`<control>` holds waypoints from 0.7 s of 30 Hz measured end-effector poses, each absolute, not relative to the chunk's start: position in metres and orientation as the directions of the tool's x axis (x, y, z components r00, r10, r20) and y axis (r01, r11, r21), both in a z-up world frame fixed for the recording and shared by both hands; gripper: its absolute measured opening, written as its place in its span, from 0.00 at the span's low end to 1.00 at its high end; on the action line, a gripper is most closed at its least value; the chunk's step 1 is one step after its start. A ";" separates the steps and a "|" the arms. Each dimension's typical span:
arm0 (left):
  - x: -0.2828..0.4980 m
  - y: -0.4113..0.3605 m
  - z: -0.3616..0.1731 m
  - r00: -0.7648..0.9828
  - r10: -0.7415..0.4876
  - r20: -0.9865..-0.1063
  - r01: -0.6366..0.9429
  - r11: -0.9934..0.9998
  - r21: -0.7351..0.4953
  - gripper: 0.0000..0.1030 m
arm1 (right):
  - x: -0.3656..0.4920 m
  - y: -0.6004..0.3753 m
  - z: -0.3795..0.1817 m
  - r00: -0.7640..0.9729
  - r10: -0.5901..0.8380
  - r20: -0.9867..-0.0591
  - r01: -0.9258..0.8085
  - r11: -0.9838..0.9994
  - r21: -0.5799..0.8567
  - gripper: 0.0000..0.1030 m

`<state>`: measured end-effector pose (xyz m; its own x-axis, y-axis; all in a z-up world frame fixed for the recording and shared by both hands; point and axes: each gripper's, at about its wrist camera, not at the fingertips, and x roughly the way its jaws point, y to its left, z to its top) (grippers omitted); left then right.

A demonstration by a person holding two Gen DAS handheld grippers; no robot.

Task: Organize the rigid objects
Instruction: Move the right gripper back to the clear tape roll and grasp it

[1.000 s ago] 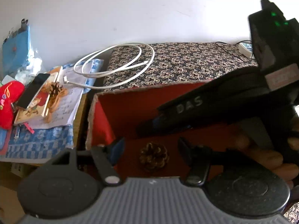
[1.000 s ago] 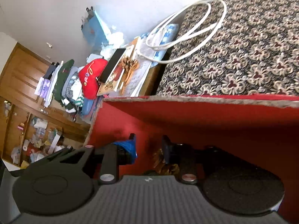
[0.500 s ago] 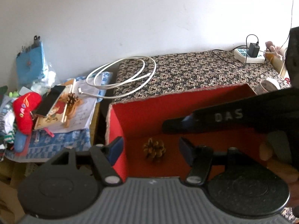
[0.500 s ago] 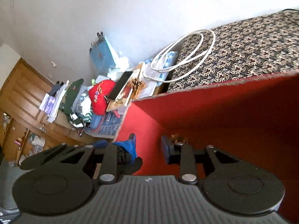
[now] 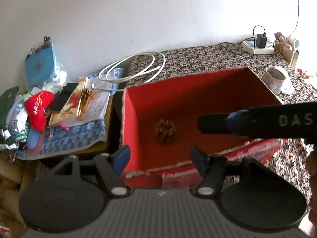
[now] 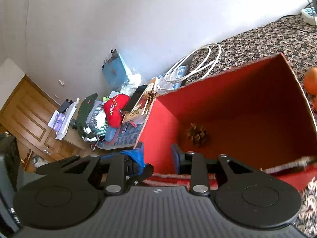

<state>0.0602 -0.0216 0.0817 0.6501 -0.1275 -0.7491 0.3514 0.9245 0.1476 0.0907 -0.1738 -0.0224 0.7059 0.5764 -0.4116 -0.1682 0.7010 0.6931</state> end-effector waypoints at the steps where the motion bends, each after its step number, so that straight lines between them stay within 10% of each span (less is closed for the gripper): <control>1: 0.057 -0.021 0.081 0.650 -0.129 -0.749 0.354 0.923 0.149 0.65 | 0.086 -0.175 -0.024 0.710 0.571 -0.413 -0.162 0.703 0.693 0.14; 21: -0.013 -0.014 0.033 0.523 -0.320 -0.790 0.555 0.832 0.030 0.65 | 0.003 -0.224 -0.081 0.707 0.495 -0.505 0.047 0.680 0.732 0.14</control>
